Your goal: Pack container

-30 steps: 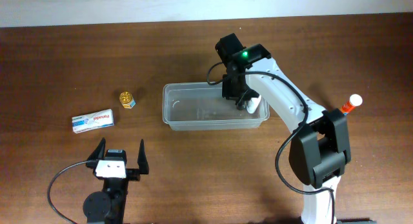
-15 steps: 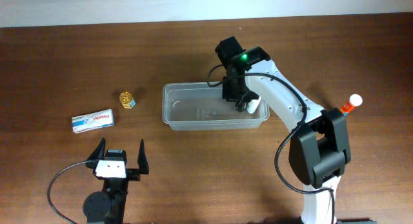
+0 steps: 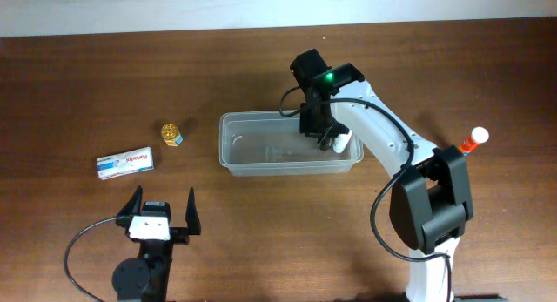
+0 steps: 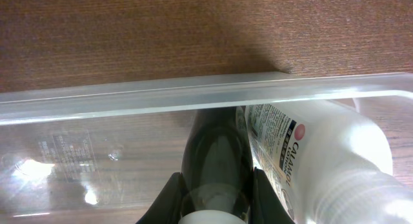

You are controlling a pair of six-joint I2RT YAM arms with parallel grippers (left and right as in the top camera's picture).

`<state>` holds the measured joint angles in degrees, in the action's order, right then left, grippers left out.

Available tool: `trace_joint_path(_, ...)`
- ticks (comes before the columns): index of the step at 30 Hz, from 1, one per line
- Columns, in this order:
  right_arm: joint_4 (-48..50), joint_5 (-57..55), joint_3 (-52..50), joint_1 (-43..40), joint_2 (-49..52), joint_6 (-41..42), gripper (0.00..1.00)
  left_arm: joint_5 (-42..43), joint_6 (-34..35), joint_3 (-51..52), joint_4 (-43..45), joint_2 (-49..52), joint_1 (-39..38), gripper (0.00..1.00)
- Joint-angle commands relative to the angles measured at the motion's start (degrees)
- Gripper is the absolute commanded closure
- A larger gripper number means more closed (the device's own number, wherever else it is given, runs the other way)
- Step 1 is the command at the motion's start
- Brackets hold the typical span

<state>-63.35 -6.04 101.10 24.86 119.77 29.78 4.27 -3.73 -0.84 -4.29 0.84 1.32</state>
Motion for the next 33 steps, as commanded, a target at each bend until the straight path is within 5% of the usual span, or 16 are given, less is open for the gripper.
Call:
trace_joint_path(1,0.15,-1.31,-0.11,0.35,-0.11,0.31,0.84,-0.2,-1.11,0.33,-0.07,-0.5,0.35,0.01)
trace_joint_path(33,0.17,-1.31,-0.17,0.35,-0.11,0.28,0.78,-0.2,-1.09,0.33,-0.07,-0.5,0.35,0.0)
